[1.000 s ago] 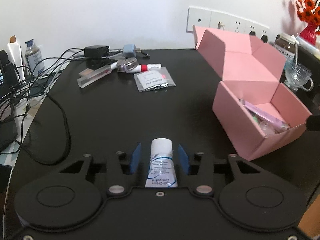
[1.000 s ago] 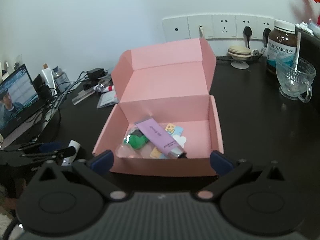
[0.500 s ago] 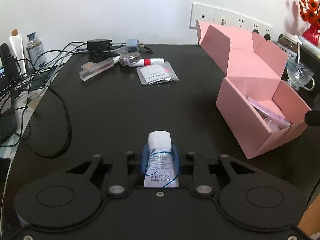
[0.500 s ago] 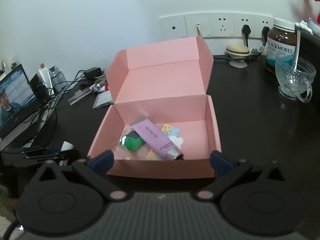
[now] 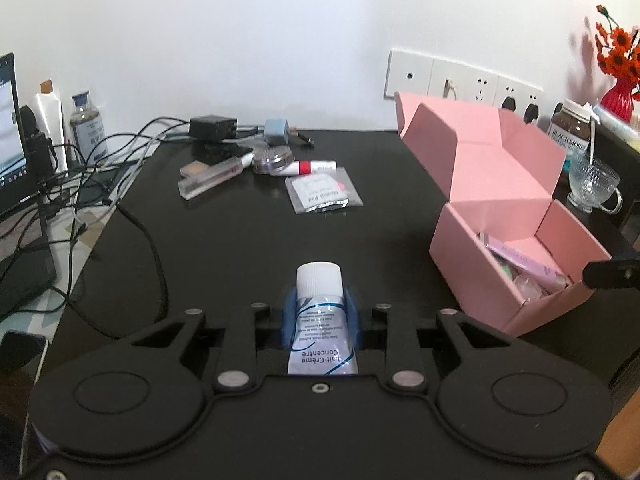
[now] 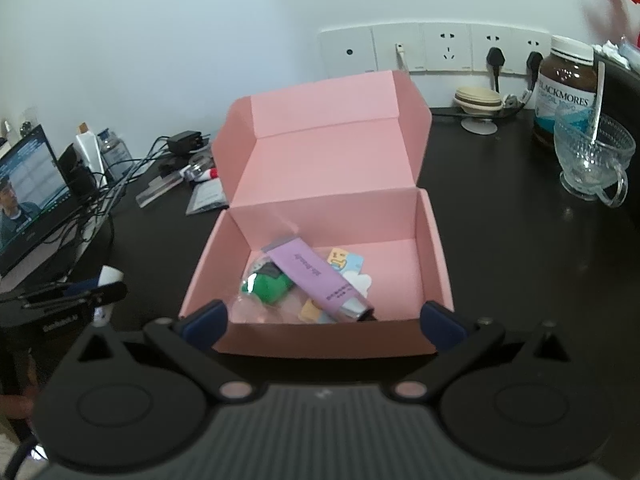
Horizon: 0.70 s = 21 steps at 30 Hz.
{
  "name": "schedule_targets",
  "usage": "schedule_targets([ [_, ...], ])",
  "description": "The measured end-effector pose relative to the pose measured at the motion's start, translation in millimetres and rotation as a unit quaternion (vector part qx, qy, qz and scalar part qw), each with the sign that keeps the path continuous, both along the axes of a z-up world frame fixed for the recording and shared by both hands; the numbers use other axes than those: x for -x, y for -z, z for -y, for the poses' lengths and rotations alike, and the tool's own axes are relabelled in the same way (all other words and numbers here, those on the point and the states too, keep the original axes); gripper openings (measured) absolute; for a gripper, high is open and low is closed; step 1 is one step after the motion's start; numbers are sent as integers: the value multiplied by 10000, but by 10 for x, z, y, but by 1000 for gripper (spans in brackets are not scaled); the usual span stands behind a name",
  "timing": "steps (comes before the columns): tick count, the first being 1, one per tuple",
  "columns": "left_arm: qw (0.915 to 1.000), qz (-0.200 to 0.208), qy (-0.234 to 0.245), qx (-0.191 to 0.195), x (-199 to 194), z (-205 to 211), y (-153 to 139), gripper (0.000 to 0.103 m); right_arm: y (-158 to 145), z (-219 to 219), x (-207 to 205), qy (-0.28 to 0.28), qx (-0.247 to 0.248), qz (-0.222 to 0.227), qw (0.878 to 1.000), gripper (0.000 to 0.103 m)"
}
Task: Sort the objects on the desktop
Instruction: 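Carry the white tube with the left gripper over the pink box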
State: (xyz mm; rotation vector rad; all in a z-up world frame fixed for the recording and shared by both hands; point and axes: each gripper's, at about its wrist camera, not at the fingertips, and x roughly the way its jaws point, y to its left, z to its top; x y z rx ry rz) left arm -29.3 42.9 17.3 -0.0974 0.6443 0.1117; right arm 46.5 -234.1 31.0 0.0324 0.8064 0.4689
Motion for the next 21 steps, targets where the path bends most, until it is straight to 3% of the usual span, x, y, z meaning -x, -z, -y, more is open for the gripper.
schedule_targets([
  [21, 9992, 370, 179, -3, 4, 54, -228, 26, 1, -99, 2, -114, -52, -11, 9999, 102],
])
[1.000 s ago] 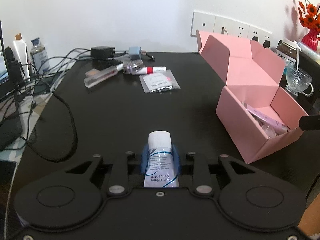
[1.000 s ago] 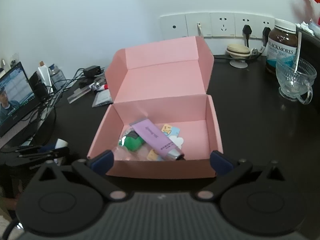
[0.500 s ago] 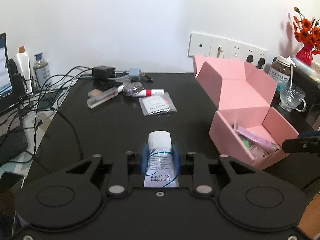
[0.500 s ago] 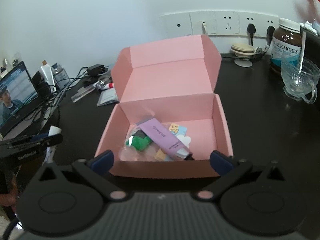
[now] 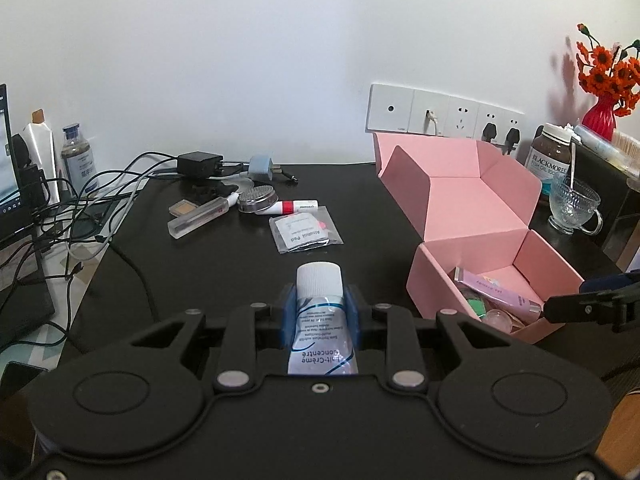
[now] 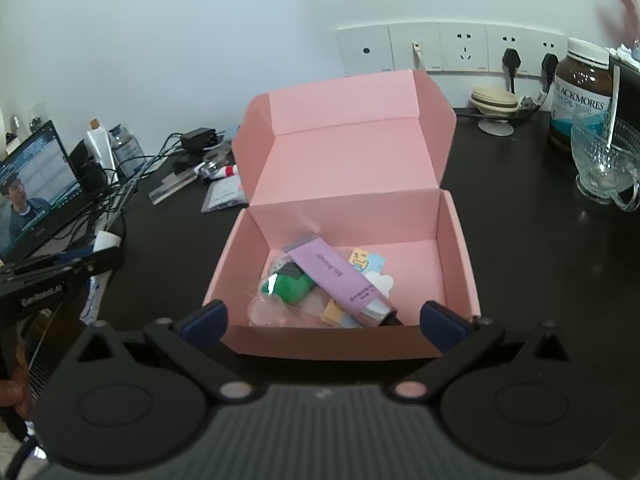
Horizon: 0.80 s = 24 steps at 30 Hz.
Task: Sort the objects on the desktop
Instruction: 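Carry the white tube with the left gripper over the pink box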
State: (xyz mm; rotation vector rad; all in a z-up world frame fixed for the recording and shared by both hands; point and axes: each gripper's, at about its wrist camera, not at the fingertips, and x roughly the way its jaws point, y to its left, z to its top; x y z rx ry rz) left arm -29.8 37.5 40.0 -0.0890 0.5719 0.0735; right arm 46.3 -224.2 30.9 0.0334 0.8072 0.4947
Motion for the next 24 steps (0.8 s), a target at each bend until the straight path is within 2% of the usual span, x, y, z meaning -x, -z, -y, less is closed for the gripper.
schedule_targets([
  [24, 9988, 280, 399, 8, -131, 214, -195, 26, -27, 217, -62, 423, -181, 95, 9989, 102],
])
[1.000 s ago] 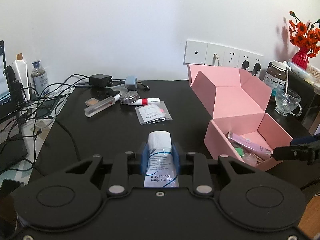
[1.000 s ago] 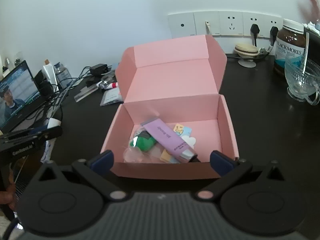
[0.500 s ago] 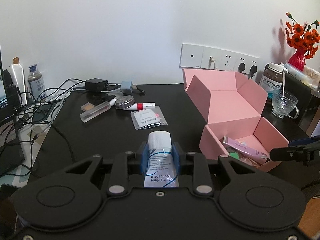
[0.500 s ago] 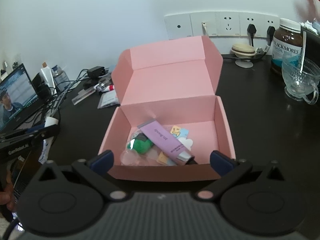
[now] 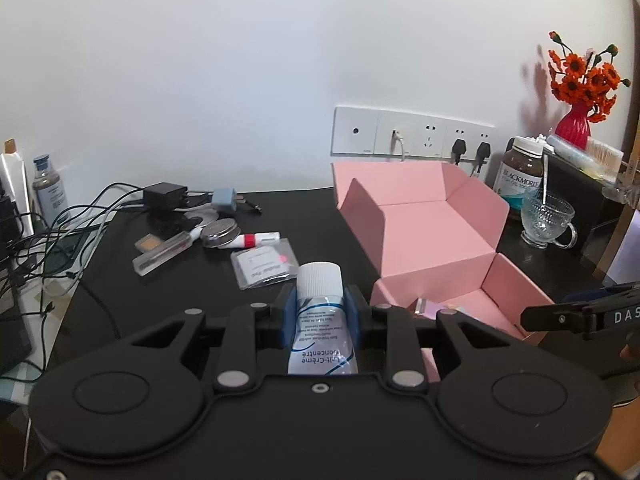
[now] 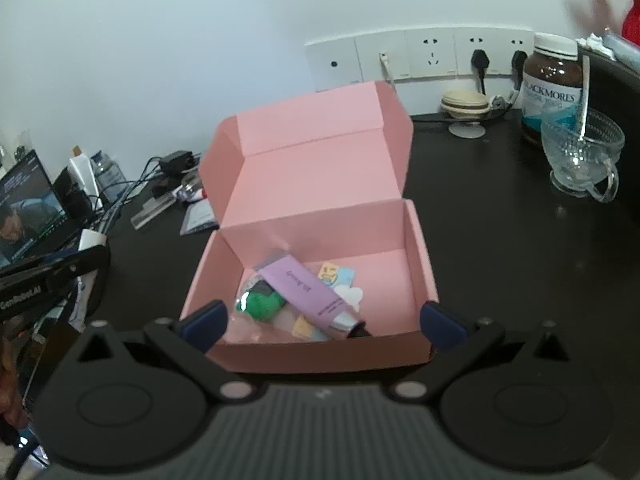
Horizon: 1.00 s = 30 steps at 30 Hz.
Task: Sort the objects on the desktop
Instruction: 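Carry the white tube with the left gripper over the pink box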
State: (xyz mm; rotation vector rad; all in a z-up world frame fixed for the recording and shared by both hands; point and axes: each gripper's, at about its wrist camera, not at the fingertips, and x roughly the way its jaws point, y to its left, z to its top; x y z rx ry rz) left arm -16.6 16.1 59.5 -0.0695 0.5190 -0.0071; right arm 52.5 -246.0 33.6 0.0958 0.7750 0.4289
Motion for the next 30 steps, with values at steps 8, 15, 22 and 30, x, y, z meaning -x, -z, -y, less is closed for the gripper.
schedule_targets([
  [8, 9999, 71, 146, 0, -44, 108, -52, 26, 6, 113, -56, 187, -79, -15, 9998, 102],
  [15, 9996, 96, 275, -21, -71, 204, -66, 26, 20, 148, -76, 215, -94, -15, 9997, 102],
  [22, 9990, 118, 433, -24, -97, 305, -77, 26, 19, 221, -89, 307, -116, 8, 9995, 102],
  [30, 9970, 126, 766, -29, -196, 501, -78, 26, -8, 352, -98, 459, -164, 77, 9988, 102],
])
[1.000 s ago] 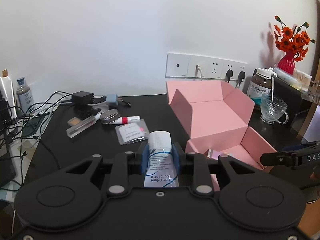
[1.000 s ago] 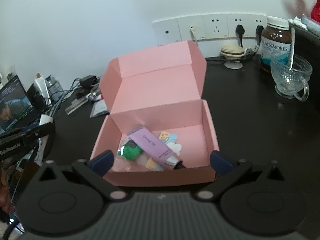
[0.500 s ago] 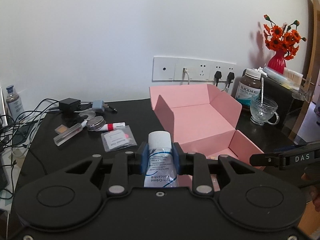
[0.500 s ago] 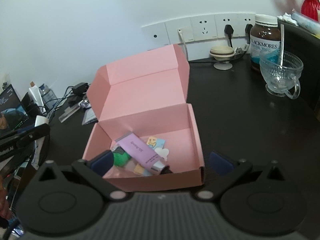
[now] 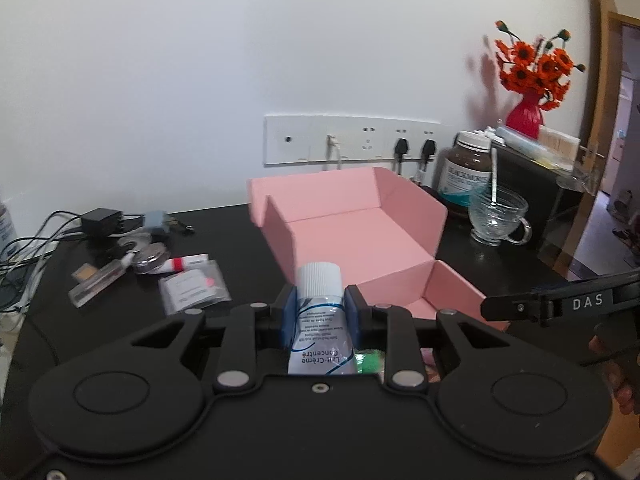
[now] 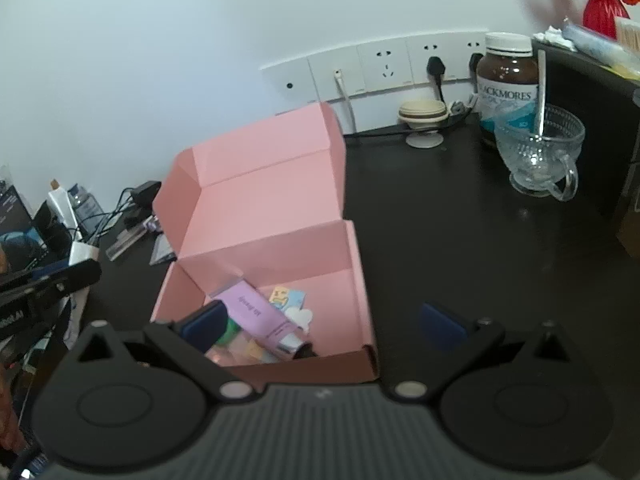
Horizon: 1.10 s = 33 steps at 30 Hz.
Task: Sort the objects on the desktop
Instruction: 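Carry the white tube with the left gripper over the pink box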
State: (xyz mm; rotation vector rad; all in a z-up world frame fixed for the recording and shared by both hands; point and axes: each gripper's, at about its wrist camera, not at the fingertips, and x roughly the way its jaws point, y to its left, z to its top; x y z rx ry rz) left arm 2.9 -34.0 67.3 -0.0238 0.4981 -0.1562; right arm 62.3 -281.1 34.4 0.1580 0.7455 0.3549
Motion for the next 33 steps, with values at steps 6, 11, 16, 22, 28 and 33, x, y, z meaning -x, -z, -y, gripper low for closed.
schedule_targets([
  [6, 9994, -23, 333, -48, -150, 232, 5, 26, 26, 115, 0, 117, -51, -35, 9999, 102],
  [11, 9989, -87, 460, -21, -376, 419, 58, 26, 47, 220, -8, 227, -63, -60, 9997, 102],
  [16, 9987, -304, 362, 209, -598, 521, 165, 26, 66, 343, -31, 363, -68, -92, 9993, 102],
  [22, 9970, -610, 480, 43, -730, 688, 348, 26, 88, 448, -40, 448, -62, -140, 9989, 102],
  [28, 9944, -918, 514, -16, -793, 709, 501, 26, 118, 478, -78, 424, -71, -201, 9989, 102],
  [33, 9919, -1153, 517, -124, -805, 704, 613, 26, 127, 458, -114, 343, -86, -209, 9992, 102],
])
